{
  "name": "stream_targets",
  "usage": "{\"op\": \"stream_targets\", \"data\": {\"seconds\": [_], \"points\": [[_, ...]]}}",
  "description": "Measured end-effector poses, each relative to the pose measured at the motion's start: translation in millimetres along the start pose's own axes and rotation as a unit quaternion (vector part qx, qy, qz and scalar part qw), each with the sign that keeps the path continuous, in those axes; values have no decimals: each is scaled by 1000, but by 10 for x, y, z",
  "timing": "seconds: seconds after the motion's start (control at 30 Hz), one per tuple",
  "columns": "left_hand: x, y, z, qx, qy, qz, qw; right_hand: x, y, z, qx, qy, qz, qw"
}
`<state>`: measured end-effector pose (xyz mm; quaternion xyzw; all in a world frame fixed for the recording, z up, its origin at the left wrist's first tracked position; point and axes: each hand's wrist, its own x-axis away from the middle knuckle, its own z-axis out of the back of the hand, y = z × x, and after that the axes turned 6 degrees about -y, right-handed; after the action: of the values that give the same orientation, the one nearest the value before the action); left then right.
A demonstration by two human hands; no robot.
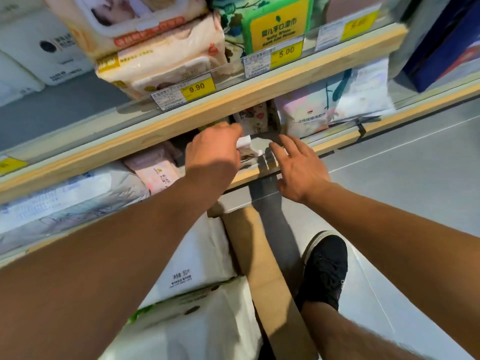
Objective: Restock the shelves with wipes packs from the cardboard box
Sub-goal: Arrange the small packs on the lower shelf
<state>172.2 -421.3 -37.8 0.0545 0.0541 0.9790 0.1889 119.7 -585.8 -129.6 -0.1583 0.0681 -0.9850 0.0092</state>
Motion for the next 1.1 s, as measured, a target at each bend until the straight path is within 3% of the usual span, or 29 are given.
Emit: {"op": "stream_targets", "data": {"seconds": [0.43,0.9,1.1], "points": [[-392,-103,-586,23,46,123,991,-100,-29,-63,-76,16,13,997],[-563,-199,-666,-19,0,208,978,-102,-90,-106,-122,22,14,992],[-458,-52,-741,71,-40,176,981,-83,-103,-78,-124,14,8,992]]}}
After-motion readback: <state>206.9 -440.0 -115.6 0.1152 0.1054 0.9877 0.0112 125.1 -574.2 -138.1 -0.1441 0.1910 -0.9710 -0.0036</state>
